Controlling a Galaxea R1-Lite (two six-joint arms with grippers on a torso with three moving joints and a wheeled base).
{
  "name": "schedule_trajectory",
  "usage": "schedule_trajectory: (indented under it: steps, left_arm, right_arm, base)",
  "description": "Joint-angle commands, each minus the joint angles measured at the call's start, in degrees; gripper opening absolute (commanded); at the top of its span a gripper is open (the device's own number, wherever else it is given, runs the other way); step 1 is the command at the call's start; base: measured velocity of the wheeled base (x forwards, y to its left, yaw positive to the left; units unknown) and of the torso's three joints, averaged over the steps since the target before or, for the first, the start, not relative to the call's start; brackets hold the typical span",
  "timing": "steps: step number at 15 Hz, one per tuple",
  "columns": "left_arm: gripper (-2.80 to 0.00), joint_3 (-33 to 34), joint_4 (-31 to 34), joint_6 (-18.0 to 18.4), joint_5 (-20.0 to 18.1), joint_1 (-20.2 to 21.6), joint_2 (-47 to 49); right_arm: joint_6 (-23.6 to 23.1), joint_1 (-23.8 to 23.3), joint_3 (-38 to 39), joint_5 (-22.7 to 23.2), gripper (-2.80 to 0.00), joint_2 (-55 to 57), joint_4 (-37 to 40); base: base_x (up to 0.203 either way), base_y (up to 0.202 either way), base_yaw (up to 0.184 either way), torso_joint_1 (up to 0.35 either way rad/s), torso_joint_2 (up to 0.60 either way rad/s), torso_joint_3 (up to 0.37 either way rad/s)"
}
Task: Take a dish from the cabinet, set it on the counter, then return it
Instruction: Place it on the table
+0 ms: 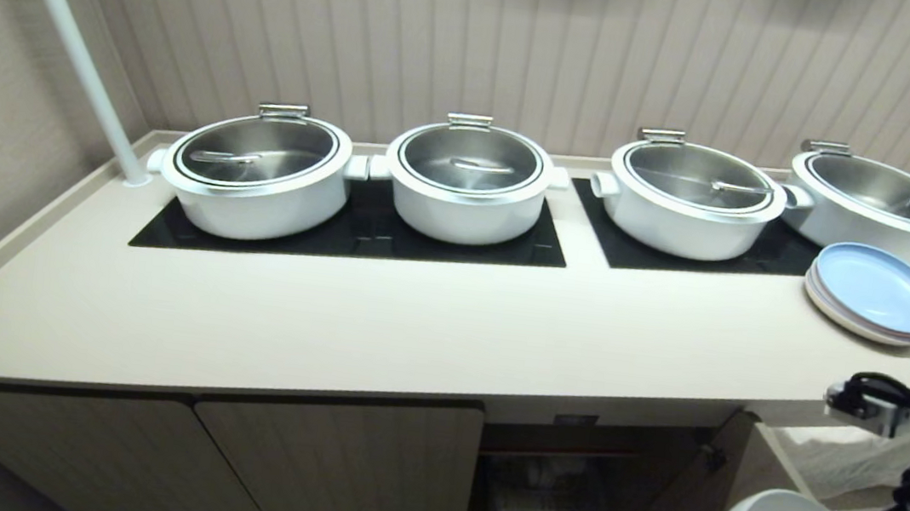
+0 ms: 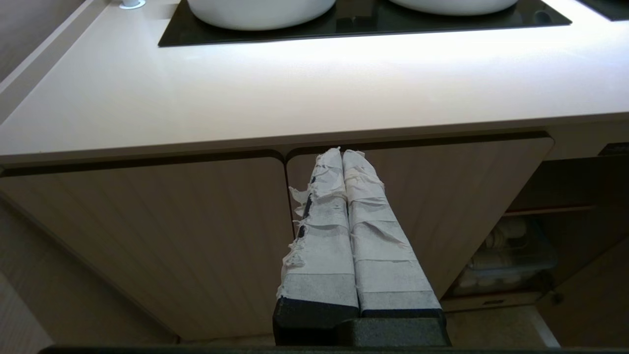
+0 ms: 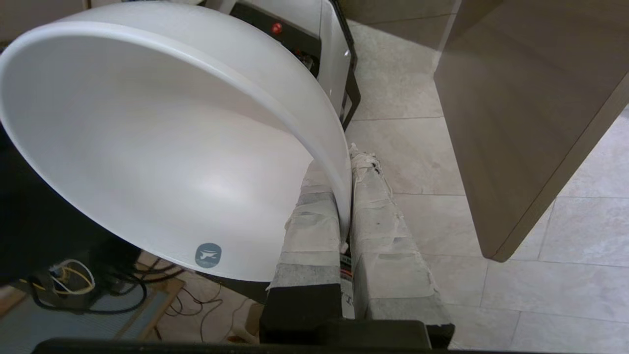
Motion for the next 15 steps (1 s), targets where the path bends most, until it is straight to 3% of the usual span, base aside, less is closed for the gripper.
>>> schedule_trajectory:
  steps: [1, 4, 9, 15]
  left_arm:
    - [-2.80, -0.06, 0.00, 0.00, 0.02, 0.00, 0.00]
    - [-2.80, 0.02, 0.00, 0.00, 0.02, 0.00, 0.00]
    - [-2.80, 0.02, 0.00, 0.00, 0.02, 0.00, 0.00]
    - [-2.80, -0.01, 0.00, 0.00, 0.02, 0.00, 0.00]
  right_arm:
    - [0.37, 0.08, -1.29, 0.09, -2.80, 2.64, 0.22]
    - [1.76, 0.00, -3.56, 0.07, -2.80, 6.39, -0.16]
    - [10.89, 0.25, -12.67, 0.00, -2.80, 14.09, 0.11]
    - [15.19, 0.06, -24.57, -0.18, -2.80, 22.11, 1.99]
  base:
    - [0.000, 0.000, 0.000, 0.000, 0.00, 0.000]
    - [0.000, 0.000, 0.000, 0.000, 0.00, 0.000]
    - [0.000, 0.000, 0.000, 0.000, 0.00, 0.000]
    - [0.000, 0.000, 0.000, 0.000, 0.00, 0.000]
